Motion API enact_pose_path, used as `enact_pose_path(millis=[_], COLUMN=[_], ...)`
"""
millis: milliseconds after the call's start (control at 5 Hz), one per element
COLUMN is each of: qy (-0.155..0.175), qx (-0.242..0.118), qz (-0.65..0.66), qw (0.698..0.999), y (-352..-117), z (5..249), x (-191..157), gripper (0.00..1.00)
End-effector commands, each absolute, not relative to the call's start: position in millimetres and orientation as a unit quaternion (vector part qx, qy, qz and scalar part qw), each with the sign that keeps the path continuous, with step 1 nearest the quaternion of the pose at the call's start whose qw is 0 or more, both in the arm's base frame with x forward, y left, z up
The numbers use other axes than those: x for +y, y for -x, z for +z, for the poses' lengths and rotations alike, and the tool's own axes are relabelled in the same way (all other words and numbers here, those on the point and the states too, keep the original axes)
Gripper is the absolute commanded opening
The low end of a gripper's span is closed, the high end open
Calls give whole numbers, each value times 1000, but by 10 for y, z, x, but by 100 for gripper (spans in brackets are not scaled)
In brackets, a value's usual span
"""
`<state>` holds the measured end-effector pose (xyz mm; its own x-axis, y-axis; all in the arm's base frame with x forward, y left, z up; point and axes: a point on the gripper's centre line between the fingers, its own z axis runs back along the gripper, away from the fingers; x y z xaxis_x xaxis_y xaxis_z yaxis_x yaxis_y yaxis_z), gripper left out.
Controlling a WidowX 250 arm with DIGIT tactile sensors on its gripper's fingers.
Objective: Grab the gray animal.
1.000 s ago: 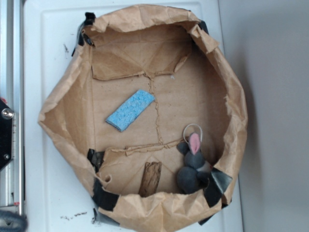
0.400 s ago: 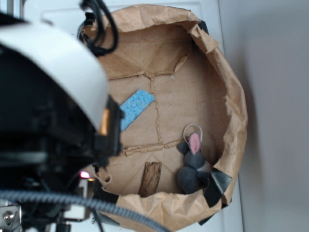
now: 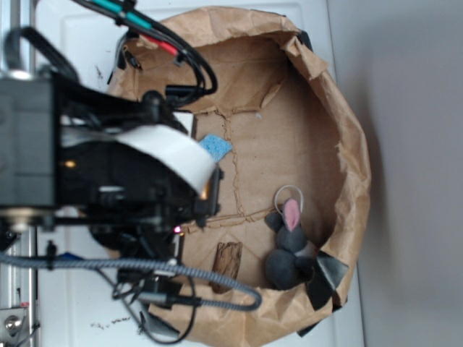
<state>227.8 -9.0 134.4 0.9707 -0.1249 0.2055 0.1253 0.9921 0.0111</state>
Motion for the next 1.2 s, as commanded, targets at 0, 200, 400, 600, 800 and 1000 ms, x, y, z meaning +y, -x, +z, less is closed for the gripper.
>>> enact_pose_path(millis=[0,200,400,600,800,1000], qy=[-3,-3,-25,-56,-85,-39], qx=[-123,-123,-121,-134,-144,-134], qz=[-60,-60,-57,-56,-56,-32], qw=[991,991,991,988,984,990], y=[-2327,-2327,-2420,-2528,-2611,-2733], z=[1437,1437,1208,897,730,1088], x=[-99,-99,-68,-102,-188,-169], gripper=[100,100,100,100,100,100])
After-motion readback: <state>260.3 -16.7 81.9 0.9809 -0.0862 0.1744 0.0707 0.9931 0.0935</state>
